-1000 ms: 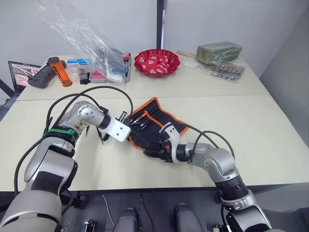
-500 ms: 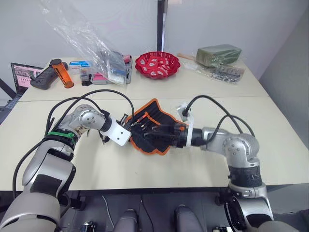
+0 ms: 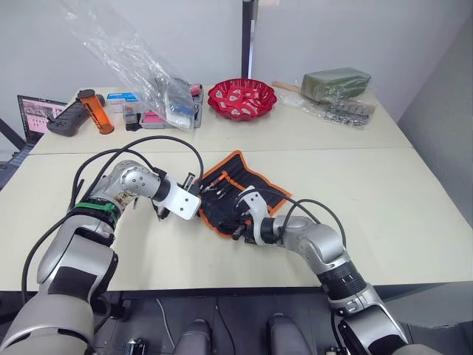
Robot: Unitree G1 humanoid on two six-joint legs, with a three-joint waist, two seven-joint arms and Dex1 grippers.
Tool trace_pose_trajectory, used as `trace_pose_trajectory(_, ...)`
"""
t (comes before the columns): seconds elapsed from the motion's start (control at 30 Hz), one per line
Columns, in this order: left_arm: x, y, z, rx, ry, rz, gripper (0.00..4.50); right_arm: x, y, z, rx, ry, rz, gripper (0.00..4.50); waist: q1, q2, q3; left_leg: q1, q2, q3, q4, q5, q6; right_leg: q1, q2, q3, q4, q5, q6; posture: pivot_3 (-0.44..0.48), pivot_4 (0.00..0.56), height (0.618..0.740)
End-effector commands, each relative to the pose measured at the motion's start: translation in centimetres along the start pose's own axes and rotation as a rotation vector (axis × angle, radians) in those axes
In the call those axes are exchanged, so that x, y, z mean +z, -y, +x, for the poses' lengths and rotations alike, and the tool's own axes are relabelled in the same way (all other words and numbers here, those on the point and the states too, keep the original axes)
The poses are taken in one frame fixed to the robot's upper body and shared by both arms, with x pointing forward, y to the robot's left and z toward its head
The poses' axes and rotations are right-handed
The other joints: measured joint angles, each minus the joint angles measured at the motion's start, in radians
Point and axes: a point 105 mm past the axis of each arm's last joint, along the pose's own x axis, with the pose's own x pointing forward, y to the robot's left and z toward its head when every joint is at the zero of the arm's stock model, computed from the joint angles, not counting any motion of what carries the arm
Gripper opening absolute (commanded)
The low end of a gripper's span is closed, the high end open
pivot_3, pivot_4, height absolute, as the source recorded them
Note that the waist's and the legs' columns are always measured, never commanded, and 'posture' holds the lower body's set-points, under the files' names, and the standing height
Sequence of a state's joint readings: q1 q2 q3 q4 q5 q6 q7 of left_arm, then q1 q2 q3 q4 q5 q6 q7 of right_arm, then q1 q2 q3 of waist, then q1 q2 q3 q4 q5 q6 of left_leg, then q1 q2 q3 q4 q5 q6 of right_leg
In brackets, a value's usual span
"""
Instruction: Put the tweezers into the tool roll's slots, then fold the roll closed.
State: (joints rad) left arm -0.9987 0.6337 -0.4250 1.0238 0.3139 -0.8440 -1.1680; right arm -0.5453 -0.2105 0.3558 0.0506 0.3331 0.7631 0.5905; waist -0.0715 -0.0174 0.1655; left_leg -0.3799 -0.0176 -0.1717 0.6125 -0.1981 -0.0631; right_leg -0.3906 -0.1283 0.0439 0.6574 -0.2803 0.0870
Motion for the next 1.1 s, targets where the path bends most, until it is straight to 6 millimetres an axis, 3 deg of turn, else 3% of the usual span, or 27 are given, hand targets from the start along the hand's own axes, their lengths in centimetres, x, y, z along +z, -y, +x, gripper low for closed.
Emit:
trace_pose_trajectory(0.03, -0.2, 0.3, -1.5, -0.001, 0.077, -0.183, 1.22, -3.4, 1.4, 0.4, -0.077, -0.108, -0.041, 0.00, -0.002, 0.000, 0.000, 0.000, 0.000, 0.000, 0.000, 0.000, 0.000, 0.000, 0.000, 0.000, 0.000, 0.000, 0.000, 0.000, 0.150, 0.740)
trace_pose_trajectory(0.23, 0.1, -1.6, -6.7, 0.156, 0.286, -0.543, 3.17, -4.2, 1.2, 0.5, -0.051, -0.124, -0.043, 0.00, -0.014, 0.000, 0.000, 0.002, 0.000, 0.000, -0.001, 0.000, 0.000, 0.000, 0.000, 0.000, 0.002, 0.000, 0.000, 0.000, 0.150, 0.740)
trace_pose_trajectory(0.37, 2.8, -3.8, -9.3, 0.288, 0.536, -0.725, 4.45, -4.2, 0.7, 0.4, -0.020, -0.124, -0.025, 0.00, -0.013, 0.000, 0.000, 0.003, 0.000, -0.002, -0.001, 0.000, 0.000, 0.002, 0.000, 0.000, 0.002, 0.000, 0.000, 0.000, 0.150, 0.740)
trace_pose_trajectory(0.43, 3.8, -4.3, -9.0, 0.334, 0.583, -0.781, 4.45, -4.1, 0.6, 0.3, -0.011, -0.122, -0.023, 0.00, -0.009, 0.000, 0.000, 0.003, 0.000, -0.002, 0.000, 0.000, 0.000, 0.003, 0.000, 0.000, 0.003, 0.000, 0.000, 0.000, 0.150, 0.740)
trace_pose_trajectory(0.53, 4.4, -4.0, -7.1, 0.364, 0.561, -0.843, 3.67, -3.9, 0.5, 0.2, -0.005, -0.120, -0.025, 0.00, -0.004, 0.000, 0.000, 0.004, 0.000, -0.002, 0.000, 0.000, 0.000, 0.003, 0.000, 0.000, 0.002, 0.000, 0.000, 0.000, 0.150, 0.740)
trace_pose_trajectory(0.73, 4.0, -2.1, -1.5, 0.396, 0.395, -0.901, 1.63, -3.3, 0.3, -0.4, -0.005, -0.114, -0.013, 0.00, 0.006, 0.000, 0.000, 0.004, 0.000, -0.002, -0.001, 0.000, 0.000, 0.003, 0.000, 0.000, 0.001, 0.002, -0.004, 0.000, 0.150, 0.740)
trace_pose_trajectory(0.9, 3.0, -1.4, 0.6, 0.456, 0.337, -0.964, 0.05, -2.9, 0.2, -1.0, -0.004, -0.109, -0.013, 0.00, 0.011, 0.000, -0.001, 0.002, 0.000, -0.002, 0.000, 0.000, 0.000, 0.003, 0.000, 0.000, -0.002, 0.002, -0.004, 0.000, 0.150, 0.740)
trace_pose_trajectory(1.1, 2.1, 1.2, 2.4, 0.445, 0.259, -0.975, 0.01, -2.0, -0.1, -1.4, 0.000, -0.080, -0.018, 0.00, 0.011, 0.000, 0.000, 0.002, 0.000, -0.002, -0.002, 0.000, 0.000, 0.002, 0.000, 0.000, -0.002, 0.003, -0.005, 0.000, 0.150, 0.740)
